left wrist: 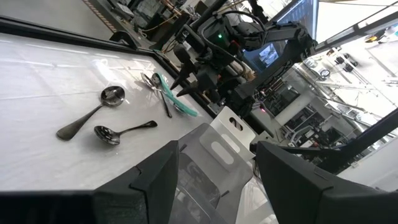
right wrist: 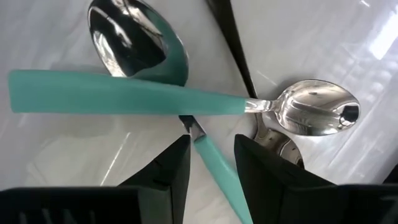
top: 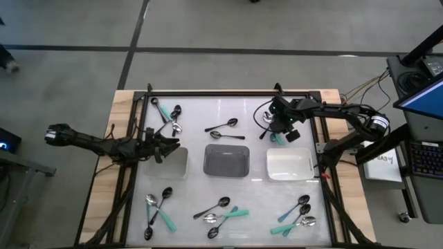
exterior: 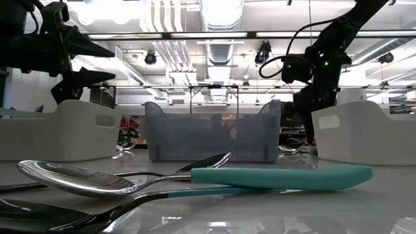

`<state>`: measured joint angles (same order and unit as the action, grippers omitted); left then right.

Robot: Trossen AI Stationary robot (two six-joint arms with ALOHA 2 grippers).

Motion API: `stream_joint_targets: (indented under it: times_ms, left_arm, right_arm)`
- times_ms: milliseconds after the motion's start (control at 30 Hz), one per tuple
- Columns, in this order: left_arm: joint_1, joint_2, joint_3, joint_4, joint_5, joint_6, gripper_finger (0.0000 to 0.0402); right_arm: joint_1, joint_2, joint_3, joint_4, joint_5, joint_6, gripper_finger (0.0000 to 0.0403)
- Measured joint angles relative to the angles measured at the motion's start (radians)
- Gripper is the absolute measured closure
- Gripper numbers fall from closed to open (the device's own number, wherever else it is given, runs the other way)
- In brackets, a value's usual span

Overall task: Sort silverware by color (type)
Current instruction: Put the green spoon into the white bin

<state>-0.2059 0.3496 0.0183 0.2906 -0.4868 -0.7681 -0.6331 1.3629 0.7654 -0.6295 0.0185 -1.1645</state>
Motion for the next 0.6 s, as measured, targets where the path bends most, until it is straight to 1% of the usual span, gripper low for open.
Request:
stream_joint_targets:
  times_ms: [233,600]
  left_arm:
    - [0.000,0.000,0.000,0.000,0.000,0.000,0.0203]
    - [0.000,0.000,0.000,0.000,0.000,0.000,0.0203]
  right_arm:
    - [0.000,0.018,0.000,-0.010,0.000,0.002,0.0287]
    - [0.000,0.223,0.002,0.004,0.009,0.002,0.0287]
